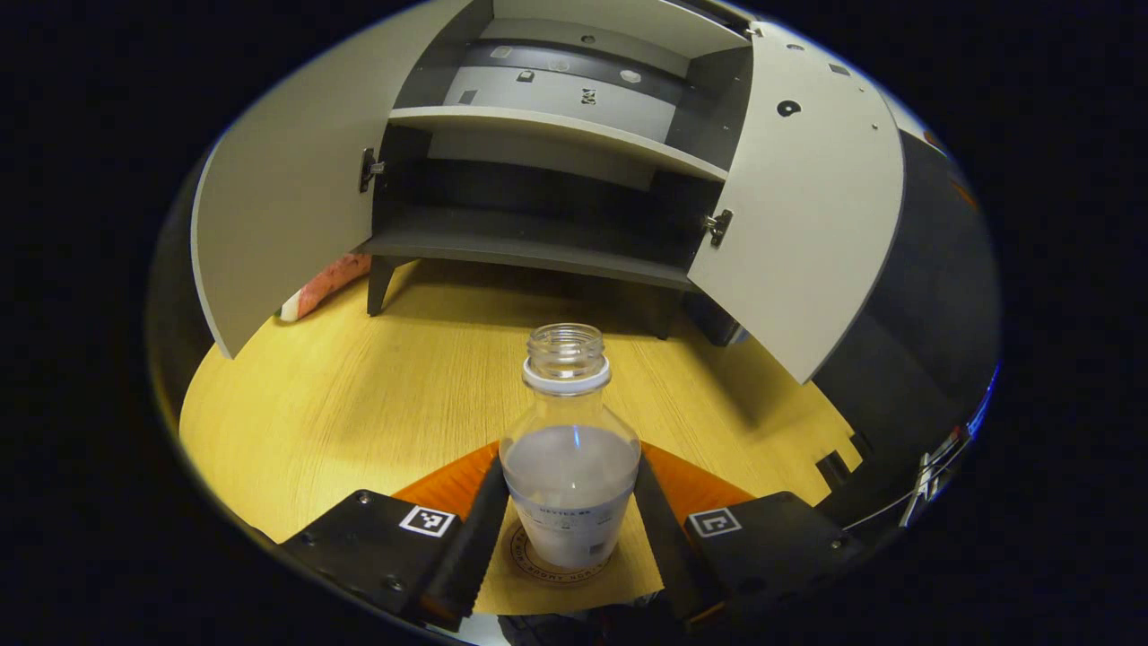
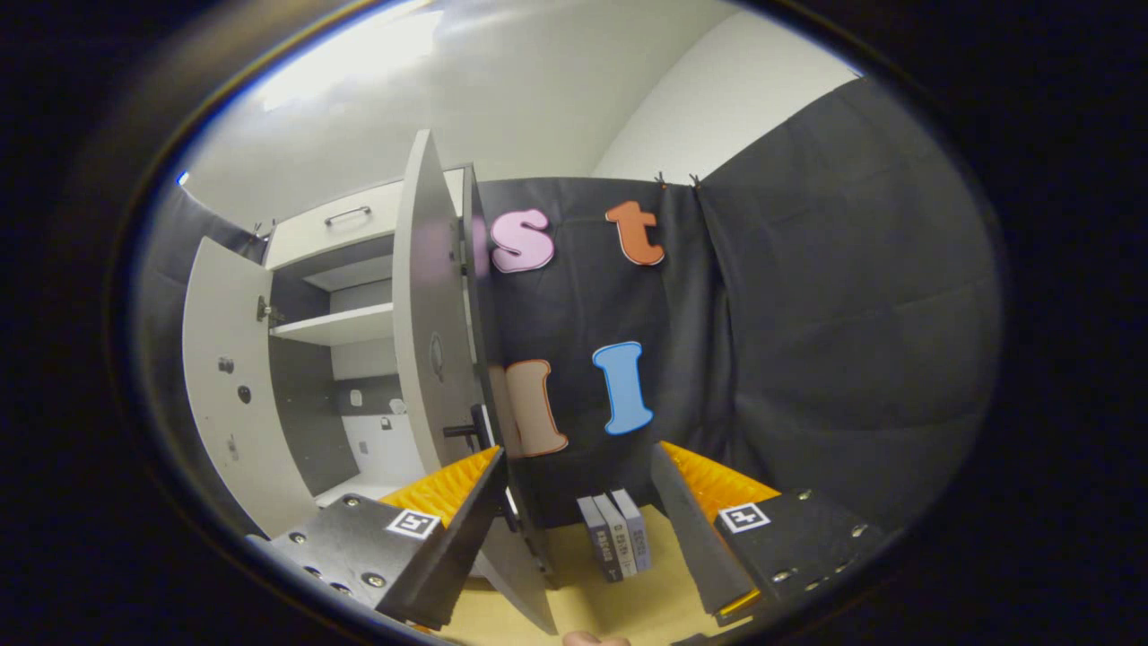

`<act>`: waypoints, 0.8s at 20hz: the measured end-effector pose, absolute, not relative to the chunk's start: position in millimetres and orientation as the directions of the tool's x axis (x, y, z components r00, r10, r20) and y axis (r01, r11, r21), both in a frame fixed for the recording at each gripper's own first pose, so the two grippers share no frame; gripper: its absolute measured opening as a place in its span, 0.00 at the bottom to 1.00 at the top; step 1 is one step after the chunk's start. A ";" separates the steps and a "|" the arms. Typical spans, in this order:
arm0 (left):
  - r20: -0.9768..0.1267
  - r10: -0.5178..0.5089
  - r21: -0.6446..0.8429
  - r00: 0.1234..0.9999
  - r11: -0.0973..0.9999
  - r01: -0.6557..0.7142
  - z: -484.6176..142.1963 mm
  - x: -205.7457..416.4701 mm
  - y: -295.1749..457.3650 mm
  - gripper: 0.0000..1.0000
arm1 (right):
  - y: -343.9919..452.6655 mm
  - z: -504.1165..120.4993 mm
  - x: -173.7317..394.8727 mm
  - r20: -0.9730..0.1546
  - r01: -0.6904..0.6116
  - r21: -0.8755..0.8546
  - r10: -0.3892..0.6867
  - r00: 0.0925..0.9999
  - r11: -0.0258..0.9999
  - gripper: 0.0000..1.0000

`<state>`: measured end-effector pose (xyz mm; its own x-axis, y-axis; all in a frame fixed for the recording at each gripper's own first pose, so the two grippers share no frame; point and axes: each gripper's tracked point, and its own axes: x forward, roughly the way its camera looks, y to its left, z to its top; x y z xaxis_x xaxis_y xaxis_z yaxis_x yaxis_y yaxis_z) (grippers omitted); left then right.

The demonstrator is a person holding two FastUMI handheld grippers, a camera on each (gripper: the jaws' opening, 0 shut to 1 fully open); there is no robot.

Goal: Grasp the bottle in the cabinet with the left hand and place it on the coaster, then close the right door with the right hand and the left door with the left hand.

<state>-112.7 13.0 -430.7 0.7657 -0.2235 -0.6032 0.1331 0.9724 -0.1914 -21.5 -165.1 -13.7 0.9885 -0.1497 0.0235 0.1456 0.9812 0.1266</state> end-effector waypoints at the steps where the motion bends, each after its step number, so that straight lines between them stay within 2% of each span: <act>1: -0.607 -0.225 -0.179 0.762 0.973 0.145 -431.0 -114.3 11.0 0.80 | -164.3 -13.6 -20.5 0.023 0.142 0.126 -0.146 0.989 0.982 1.00; 2: -0.612 -0.230 -0.169 0.756 0.973 0.159 -430.9 -115.8 8.2 0.81 | -164.0 -13.6 -18.4 0.022 0.140 0.125 -0.144 0.989 0.982 0.93; 4: -0.622 -0.244 -0.148 0.744 0.970 0.194 -431.5 -120.1 4.0 0.81 | -159.1 -14.8 -14.8 0.018 0.127 0.124 -0.130 0.991 0.984 0.97; 5: -0.630 -0.251 -0.138 0.735 0.967 0.212 -433.0 -123.3 2.1 0.81 | -155.8 -15.8 -13.3 0.016 0.120 0.123 -0.122 0.992 0.985 0.93; 6: -0.642 -0.257 -0.129 0.723 0.965 0.228 -433.9 -126.0 -0.2 0.81 | -154.6 -17.6 -12.1 0.013 0.113 0.121 -0.116 0.993 0.986 0.97; 12: -0.680 -0.269 -0.094 0.682 0.955 0.282 -433.5 -134.4 -5.6 0.81 | -143.2 -22.8 -5.4 0.004 0.080 0.111 -0.081 0.997 0.991 0.97; 16: -0.673 -0.273 -0.093 0.687 0.953 0.288 -425.4 -133.7 -5.8 0.82 | -142.3 -23.8 -3.9 0.006 0.071 0.106 -0.072 0.997 0.992 0.97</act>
<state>-133.7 -5.8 -425.4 0.6870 -0.2735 -0.6732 0.2878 0.9531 -0.0934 -3.9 -142.3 -23.8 0.9974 -0.0716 0.0061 0.0705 0.9918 0.1062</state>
